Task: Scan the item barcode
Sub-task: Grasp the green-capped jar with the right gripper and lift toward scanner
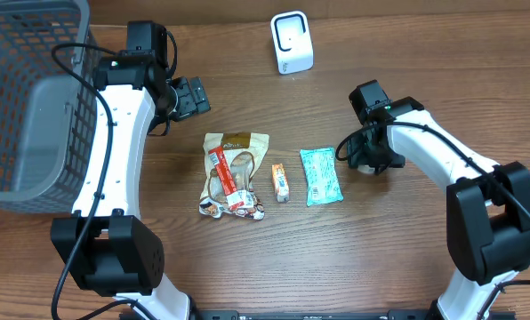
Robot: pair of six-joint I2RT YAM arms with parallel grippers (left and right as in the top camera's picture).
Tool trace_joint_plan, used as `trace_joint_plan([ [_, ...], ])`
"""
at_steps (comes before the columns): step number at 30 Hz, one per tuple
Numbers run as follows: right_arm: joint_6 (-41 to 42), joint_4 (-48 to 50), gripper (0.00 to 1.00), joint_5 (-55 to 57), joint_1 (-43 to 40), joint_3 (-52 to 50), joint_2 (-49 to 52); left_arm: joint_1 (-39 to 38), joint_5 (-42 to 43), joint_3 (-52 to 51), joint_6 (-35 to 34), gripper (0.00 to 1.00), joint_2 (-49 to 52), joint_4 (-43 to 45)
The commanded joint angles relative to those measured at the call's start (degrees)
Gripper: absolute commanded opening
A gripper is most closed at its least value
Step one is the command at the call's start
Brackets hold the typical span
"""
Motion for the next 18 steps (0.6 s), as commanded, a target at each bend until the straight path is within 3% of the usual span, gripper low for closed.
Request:
trace_joint_plan([
  [1,-2.1,-1.9,0.58,0.2,0.2,6.1,-0.5,0.2,-0.2,0.7,1.3,1.00,-0.9,0.1],
  [8,-2.9,-11.7,0.52,0.2,0.5,23.6,-1.9,0.2,-0.2,0.7,1.3,1.00,-0.9,0.1],
  [16,-5.8,-21.3,0.48,-6.4,0.6,52.5,-2.0,0.1,-0.2,0.7,1.3,1.00,-0.9,0.1],
  [18,-6.1,-22.2,0.41,-6.9,0.6,58.1,-2.0,0.1,-0.2,0.7,1.3,1.00,-0.9,0.1],
])
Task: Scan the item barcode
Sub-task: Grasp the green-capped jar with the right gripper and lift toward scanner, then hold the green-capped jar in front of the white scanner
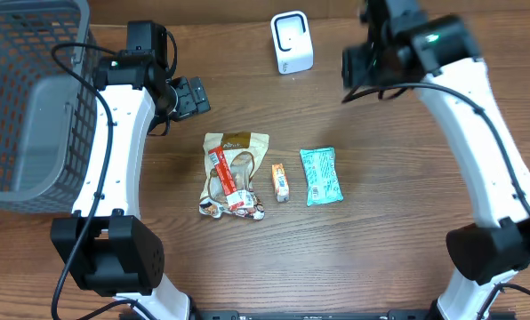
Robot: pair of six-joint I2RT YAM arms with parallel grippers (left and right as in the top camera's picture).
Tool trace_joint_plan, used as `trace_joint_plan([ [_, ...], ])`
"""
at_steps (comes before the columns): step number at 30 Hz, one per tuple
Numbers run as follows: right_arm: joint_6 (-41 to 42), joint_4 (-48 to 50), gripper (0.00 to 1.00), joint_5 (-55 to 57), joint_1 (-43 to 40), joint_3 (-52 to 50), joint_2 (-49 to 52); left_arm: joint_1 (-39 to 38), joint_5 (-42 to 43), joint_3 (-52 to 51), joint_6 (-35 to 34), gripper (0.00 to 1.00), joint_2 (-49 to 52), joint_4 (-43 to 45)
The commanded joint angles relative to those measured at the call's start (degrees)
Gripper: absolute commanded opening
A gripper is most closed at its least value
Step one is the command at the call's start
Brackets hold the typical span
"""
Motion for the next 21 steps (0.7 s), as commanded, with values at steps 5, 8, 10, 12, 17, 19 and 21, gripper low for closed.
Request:
trace_joint_plan([
  [5,-1.7,0.1,0.33,-2.8,0.3,12.7,-2.1,0.1,-0.2,0.7,1.3,1.00,-0.9,0.1],
  [8,-1.7,0.4,0.33,-4.2,0.3,12.6,-0.6,0.1,-0.2,0.7,1.3,1.00,-0.9,0.1],
  [10,-1.7,0.9,0.33,-5.2,0.3,12.6,1.3,0.1,-0.2,0.7,1.3,1.00,-0.9,0.1],
  [12,-1.7,1.9,0.33,-5.3,0.4,12.6,3.4,0.1,-0.2,0.7,1.3,1.00,-0.9,0.1],
  [17,-1.7,8.5,0.19,-5.4,0.4,12.6,9.6,0.1,-0.2,0.7,1.3,1.00,-0.9,0.1],
  [19,-1.7,11.8,0.19,-5.4,0.4,12.6,12.1,0.1,-0.2,0.7,1.3,1.00,-0.9,0.1],
  [21,-1.7,15.0,0.20,-5.4,0.5,12.6,14.4,0.1,-0.2,0.7,1.3,1.00,-0.9,0.1],
])
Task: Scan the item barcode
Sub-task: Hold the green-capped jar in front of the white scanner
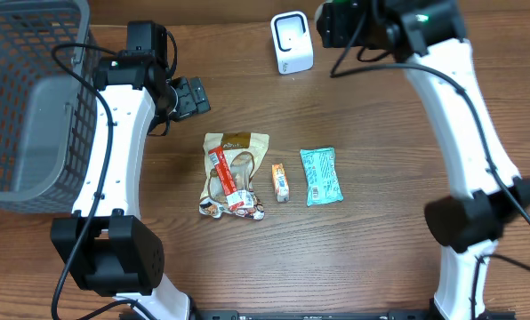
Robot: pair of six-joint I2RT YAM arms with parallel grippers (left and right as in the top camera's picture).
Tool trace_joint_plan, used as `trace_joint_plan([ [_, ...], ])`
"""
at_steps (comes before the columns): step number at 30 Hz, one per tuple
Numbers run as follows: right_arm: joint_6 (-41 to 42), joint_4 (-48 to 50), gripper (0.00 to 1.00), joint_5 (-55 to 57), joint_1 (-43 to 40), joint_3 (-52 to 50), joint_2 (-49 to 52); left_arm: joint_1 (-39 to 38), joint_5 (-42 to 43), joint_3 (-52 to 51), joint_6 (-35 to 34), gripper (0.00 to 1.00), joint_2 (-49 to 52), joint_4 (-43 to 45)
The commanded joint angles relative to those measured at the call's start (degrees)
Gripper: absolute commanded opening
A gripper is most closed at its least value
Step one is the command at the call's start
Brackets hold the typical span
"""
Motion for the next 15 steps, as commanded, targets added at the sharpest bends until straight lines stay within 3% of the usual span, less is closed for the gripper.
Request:
trace_joint_plan([
  [1,-0.4,4.0,0.20,-0.6,0.5,0.9,2.8,0.1,-0.2,0.7,1.3,1.00,-0.9,0.1],
  [7,0.5,14.3,0.26,-0.6,0.9,0.9,9.6,0.1,-0.2,0.7,1.3,1.00,-0.9,0.1],
  [11,1.6,20.7,0.12,-0.6,0.9,0.9,13.1,0.2,-0.2,0.7,1.3,1.00,-0.9,0.1],
  [15,4.0,28.1,0.04,-0.6,0.9,0.8,16.6,0.2,-0.2,0.7,1.3,1.00,-0.9,0.1],
])
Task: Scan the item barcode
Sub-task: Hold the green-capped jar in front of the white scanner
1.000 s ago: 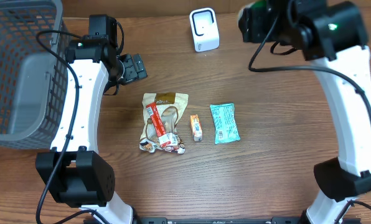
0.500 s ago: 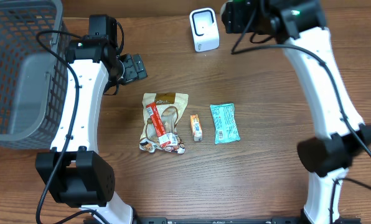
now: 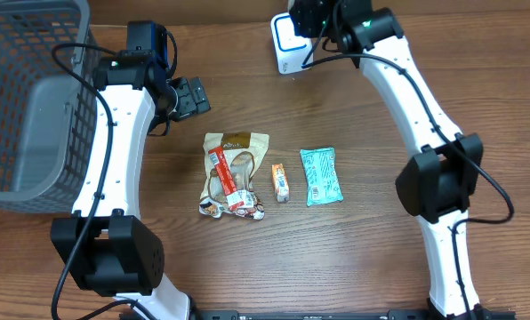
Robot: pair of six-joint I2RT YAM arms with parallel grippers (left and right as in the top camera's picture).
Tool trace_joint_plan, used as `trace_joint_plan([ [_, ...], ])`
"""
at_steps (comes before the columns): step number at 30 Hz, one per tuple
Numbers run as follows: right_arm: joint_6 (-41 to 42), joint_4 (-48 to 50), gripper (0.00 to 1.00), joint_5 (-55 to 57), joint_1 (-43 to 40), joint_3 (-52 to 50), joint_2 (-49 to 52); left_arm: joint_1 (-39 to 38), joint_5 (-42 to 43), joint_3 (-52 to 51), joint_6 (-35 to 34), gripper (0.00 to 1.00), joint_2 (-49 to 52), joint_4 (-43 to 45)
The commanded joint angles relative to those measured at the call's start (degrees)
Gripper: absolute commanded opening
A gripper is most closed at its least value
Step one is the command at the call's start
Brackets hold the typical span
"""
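The white barcode scanner (image 3: 288, 52) stands at the back of the table. My right gripper (image 3: 304, 20) hangs directly over its top edge and covers part of it; how its fingers stand does not show. Three items lie in a row mid-table: a tan snack bag with a red stick pack (image 3: 233, 172), a small orange packet (image 3: 281, 181) and a teal packet (image 3: 321, 176) with a barcode label. My left gripper (image 3: 192, 96) hovers open and empty, behind and to the left of the tan bag.
A grey wire basket (image 3: 25, 98) fills the left edge of the table. The right arm (image 3: 416, 98) stretches from the front right across to the scanner, passing above the table to the right of the teal packet.
My right gripper has moved a little further left and back, from just right of the scanner to directly over its top. The left arm and the three items have not moved.
My right gripper was low on the table just right of the teal packet. Then it was raised at the back right, then close to the scanner's right side, and now over the scanner. The packet stayed where it lay; the left arm held still.
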Motion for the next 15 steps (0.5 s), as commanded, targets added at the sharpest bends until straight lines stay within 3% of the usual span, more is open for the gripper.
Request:
trace_joint_plan([
  [1,2.1,5.2,0.04,-0.3,0.2,0.9,2.6,0.2,-0.1,0.7,1.3,1.00,-0.9,0.0],
  [10,2.6,20.0,0.04,-0.3,0.3,0.9,8.3,0.1,-0.1,0.7,1.3,1.00,-0.9,0.0],
  [15,9.2,24.7,0.04,-0.1,0.2,0.9,10.1,0.1,-0.1,0.7,1.3,1.00,-0.9,0.0],
])
